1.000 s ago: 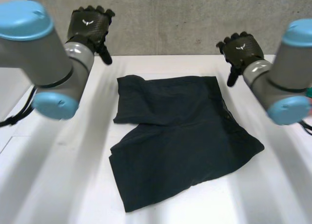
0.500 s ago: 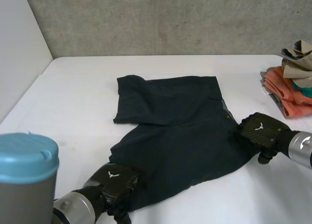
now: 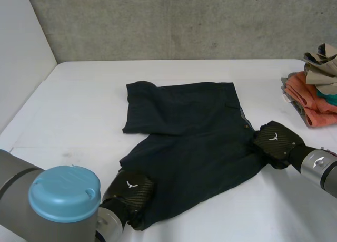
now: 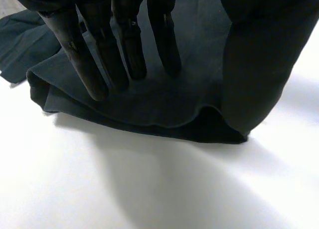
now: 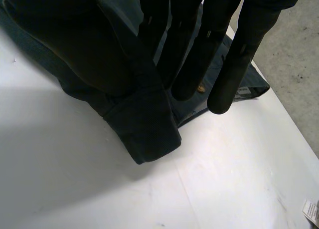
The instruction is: Fold the laundry.
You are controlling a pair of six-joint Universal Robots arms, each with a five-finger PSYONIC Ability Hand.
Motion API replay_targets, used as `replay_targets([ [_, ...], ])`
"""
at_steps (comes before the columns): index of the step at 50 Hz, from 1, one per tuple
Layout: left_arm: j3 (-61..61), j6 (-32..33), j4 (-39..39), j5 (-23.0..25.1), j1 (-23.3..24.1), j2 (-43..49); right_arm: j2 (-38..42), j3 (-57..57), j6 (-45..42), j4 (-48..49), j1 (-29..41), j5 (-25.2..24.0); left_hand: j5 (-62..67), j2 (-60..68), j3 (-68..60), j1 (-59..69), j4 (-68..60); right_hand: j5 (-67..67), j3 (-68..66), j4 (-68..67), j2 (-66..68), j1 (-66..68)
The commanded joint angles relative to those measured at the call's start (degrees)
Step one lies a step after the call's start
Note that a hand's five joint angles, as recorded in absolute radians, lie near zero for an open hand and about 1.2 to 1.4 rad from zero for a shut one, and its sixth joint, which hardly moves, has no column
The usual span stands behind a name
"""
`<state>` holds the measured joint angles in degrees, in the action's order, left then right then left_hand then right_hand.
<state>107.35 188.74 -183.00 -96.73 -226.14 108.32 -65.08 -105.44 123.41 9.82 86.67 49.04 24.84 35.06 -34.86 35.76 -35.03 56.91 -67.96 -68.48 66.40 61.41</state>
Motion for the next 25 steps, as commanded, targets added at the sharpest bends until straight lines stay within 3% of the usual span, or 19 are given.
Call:
replay_targets([
  [1, -0.6, 1.9, -1.9, -1.0, 1.5, 2.1, -0.8, -0.2, 2.5, -0.2, 1.0, 0.4, 24.4, 24.2, -24.4, 23.5, -24.3, 13.1, -12.0, -11.5, 13.6, 18.6],
  [2, -0.6, 2.2, -2.5, -1.4, 2.0, 2.3, -1.1, -0.1, 3.4, -0.2, 1.1, 0.4, 32.6, 32.4, -32.6, 31.7, -32.5, 13.1, -12.0, -11.5, 13.6, 18.6],
  [6, -1.0, 2.2, -3.1, -1.9, 2.2, 2.5, -2.2, -0.3, 4.9, -1.0, 1.5, 1.1, 45.1, 44.9, -45.1, 44.2, -45.0, 13.1, -12.0, -11.5, 13.6, 18.6],
  [15, -1.6, 0.8, 1.1, 0.1, 0.6, 0.1, -6.1, 0.0, 4.3, -7.3, 1.8, 4.0, 45.2, 44.9, -45.1, 44.2, -45.0, 13.1, -12.0, -11.5, 13.6, 18.6],
  [19, -1.5, 0.8, 8.4, 3.2, -0.4, -4.2, -10.0, 0.0, -0.1, -15.8, 1.7, 6.2, 45.2, 44.9, -45.1, 44.2, -45.0, 13.1, -12.0, -11.5, 13.6, 18.6],
  [25, -1.7, 0.9, 26.3, 10.9, -1.1, -12.0, -15.0, -0.7, -15.6, -39.3, -0.7, 12.0, 45.2, 44.9, -45.1, 44.2, -45.0, 13.1, -12.0, -11.5, 13.6, 18.6],
])
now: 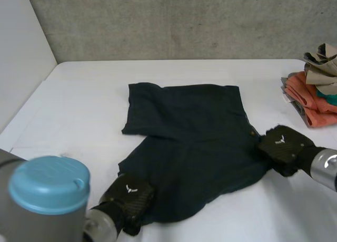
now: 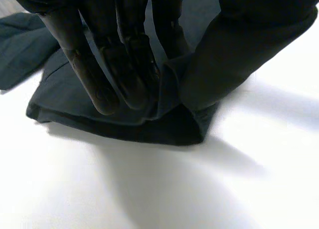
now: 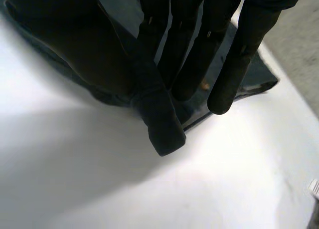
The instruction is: Fold the laundry.
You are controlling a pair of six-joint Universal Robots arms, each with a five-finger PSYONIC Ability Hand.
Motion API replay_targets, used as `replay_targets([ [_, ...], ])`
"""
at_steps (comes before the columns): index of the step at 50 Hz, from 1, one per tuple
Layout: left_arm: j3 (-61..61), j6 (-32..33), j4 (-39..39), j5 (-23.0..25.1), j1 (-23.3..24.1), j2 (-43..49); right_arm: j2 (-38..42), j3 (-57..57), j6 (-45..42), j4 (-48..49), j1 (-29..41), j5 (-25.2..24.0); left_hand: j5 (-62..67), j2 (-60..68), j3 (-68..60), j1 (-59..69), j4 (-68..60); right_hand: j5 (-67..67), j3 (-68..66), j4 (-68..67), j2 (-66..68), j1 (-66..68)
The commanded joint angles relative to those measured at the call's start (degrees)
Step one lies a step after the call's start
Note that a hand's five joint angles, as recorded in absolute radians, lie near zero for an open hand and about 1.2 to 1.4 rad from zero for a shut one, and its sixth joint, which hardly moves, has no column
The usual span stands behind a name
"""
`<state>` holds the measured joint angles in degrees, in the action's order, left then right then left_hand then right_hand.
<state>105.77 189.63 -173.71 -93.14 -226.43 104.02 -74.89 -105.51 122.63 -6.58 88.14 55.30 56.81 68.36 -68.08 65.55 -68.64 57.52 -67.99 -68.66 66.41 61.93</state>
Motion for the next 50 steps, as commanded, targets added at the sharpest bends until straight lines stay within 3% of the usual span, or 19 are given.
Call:
replay_targets([
  [1, -0.2, 0.0, 19.2, 8.4, -0.9, -8.6, -5.7, -0.7, -17.0, -26.3, -2.6, 6.7, 13.2, 11.6, -11.9, 14.5, -11.4, 12.5, -12.0, -11.3, 13.6, 18.1],
  [2, -0.3, -0.1, 23.0, 10.8, -1.0, -10.0, -6.3, -0.7, -21.2, -32.9, -3.6, 7.8, 13.2, 11.6, -11.9, 14.5, -11.4, 12.5, -12.0, -11.3, 13.6, 18.1],
  [4, -0.9, -0.1, 27.1, 13.8, -1.0, -11.8, -7.0, -0.1, -25.0, -37.1, -4.6, 6.8, 13.2, 11.6, -11.9, 14.5, -11.4, 12.5, -12.0, -11.3, 13.6, 18.1],
  [7, -2.3, -0.2, 27.3, 15.1, -1.2, -12.8, -7.3, 0.9, -25.2, -37.0, -4.3, 4.4, 13.2, 11.6, -11.9, 14.5, -11.4, 12.5, -12.0, -11.3, 13.6, 18.1],
  [14, -9.1, 0.4, 19.0, 8.7, -4.1, -8.8, -3.2, 7.9, -15.2, -31.0, -0.5, 2.5, 13.2, 11.6, -11.9, 14.5, -11.4, 12.5, -12.0, -11.3, 13.6, 18.1],
  [18, -18.2, 3.4, 8.8, 4.2, -9.0, -0.2, 2.1, 17.0, -1.4, -20.3, 5.5, 3.9, 13.2, 11.6, -11.9, 14.5, -11.4, 12.5, -12.0, -11.3, 13.6, 18.1],
  [23, -30.6, 6.5, -3.2, 2.7, -12.1, 10.8, 8.7, 26.1, 11.8, -6.5, 11.3, 11.0, 13.2, 11.6, -11.9, 14.5, -11.4, 12.5, -12.0, -11.3, 13.6, 18.1],
  [24, -34.9, 7.3, -6.4, 2.4, -12.6, 14.9, 11.0, 28.4, 14.9, -0.9, 12.8, 14.4, 13.2, 11.6, -11.9, 14.5, -11.4, 12.5, -12.0, -11.3, 13.6, 18.1],
  [28, -45.4, 9.4, -12.7, 0.7, -13.9, 24.5, 16.8, 32.9, 17.3, 12.0, 16.1, 21.5, 13.2, 11.6, -11.9, 14.5, -11.4, 12.5, -12.0, -11.3, 13.6, 18.1],
  [34, -57.6, 11.9, -17.8, -1.7, -14.6, 35.3, 25.6, 37.9, 16.2, 28.3, 19.1, 27.7, 13.2, 11.6, -11.9, 14.5, -11.4, 12.5, -12.0, -11.3, 13.6, 18.1],
  [35, -59.9, 11.7, -18.4, -0.9, -14.3, 37.4, 28.4, 39.7, 15.8, 31.5, 19.8, 28.8, 13.2, 11.6, -11.9, 14.5, -11.4, -3.7, 4.2, 4.8, -2.6, 1.9],
  [36, -60.8, 11.5, -18.7, 0.0, -14.1, 38.2, 29.9, 40.7, 15.5, 32.9, 20.1, 29.3, 11.0, 9.5, -9.8, 12.3, -9.2, -26.8, 27.3, 28.0, -25.7, -21.3],
  [37, -61.4, 11.2, -19.0, 1.0, -13.9, 38.8, 31.5, 41.8, 15.2, 33.9, 20.6, 29.9, -10.1, -11.7, 11.4, -8.9, 12.0, -48.4, 48.9, 49.5, -47.3, -42.8],
  [38, -61.8, 11.1, -19.2, 2.2, -13.8, 39.3, 33.1, 42.9, 14.8, 34.2, 21.0, 30.7, -37.0, -38.5, 38.3, -35.7, 38.8, -57.5, 58.0, 58.7, -56.4, -51.9],
  [39, -62.5, 11.0, -19.2, 4.2, -13.3, 40.2, 35.7, 45.0, 13.8, 33.9, 21.8, 32.5, -56.8, -58.4, 58.1, -55.5, 58.6, -57.5, 58.0, 58.7, -56.4, -51.9],
  [42, -62.5, 11.2, -19.0, 4.8, -12.6, 40.3, 37.0, 47.0, 13.3, 32.3, 22.0, 34.2, -56.8, -58.4, 58.1, -55.5, 58.6, -57.5, 58.0, 58.7, -56.4, -51.9],
  [45, -60.3, 11.0, -18.0, 2.4, -12.8, 37.9, 36.1, 47.0, 15.5, 27.9, 21.3, 34.1, -56.8, -58.4, 58.1, -55.5, 58.6, -57.5, 58.0, 58.7, -56.4, -51.9],
  [50, -51.0, 9.4, -16.6, -1.6, -13.2, 30.7, 29.0, 43.3, 23.3, 16.7, 18.9, 31.8, -56.8, -58.4, 58.1, -55.5, 58.6, -57.5, 58.0, 58.7, -56.4, -51.9],
])
